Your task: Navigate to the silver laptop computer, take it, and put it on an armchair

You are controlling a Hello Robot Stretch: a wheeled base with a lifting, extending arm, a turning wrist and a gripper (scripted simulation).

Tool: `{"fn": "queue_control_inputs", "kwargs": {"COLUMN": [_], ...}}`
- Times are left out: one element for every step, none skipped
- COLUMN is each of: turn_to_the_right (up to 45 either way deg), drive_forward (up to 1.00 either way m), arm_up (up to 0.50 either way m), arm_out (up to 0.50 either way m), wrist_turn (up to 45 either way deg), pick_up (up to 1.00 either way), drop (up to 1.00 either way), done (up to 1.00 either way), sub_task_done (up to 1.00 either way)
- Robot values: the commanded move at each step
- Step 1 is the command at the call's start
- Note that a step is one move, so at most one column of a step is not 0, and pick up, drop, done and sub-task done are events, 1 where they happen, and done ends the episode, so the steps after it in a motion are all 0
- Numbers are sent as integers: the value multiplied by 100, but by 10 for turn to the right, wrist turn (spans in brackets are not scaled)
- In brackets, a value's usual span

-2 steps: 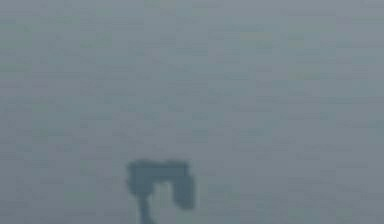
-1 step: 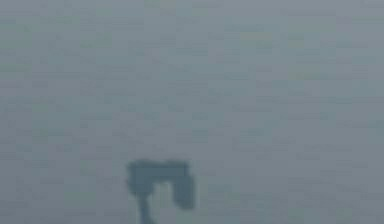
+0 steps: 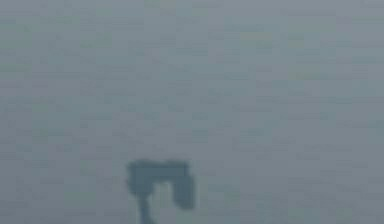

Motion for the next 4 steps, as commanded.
{"fn": "queue_control_inputs", "kwargs": {"turn_to_the_right": [0, 0, 0, 0], "drive_forward": [0, 0, 0, 0], "arm_up": [20, 0, 0, 0], "arm_out": [0, 0, 0, 0], "wrist_turn": [0, -450, -450, -450], "pick_up": [0, 0, 0, 0], "drop": [0, 0, 0, 0], "done": [0, 0, 0, 0], "sub_task_done": [0, 0, 0, 0]}}
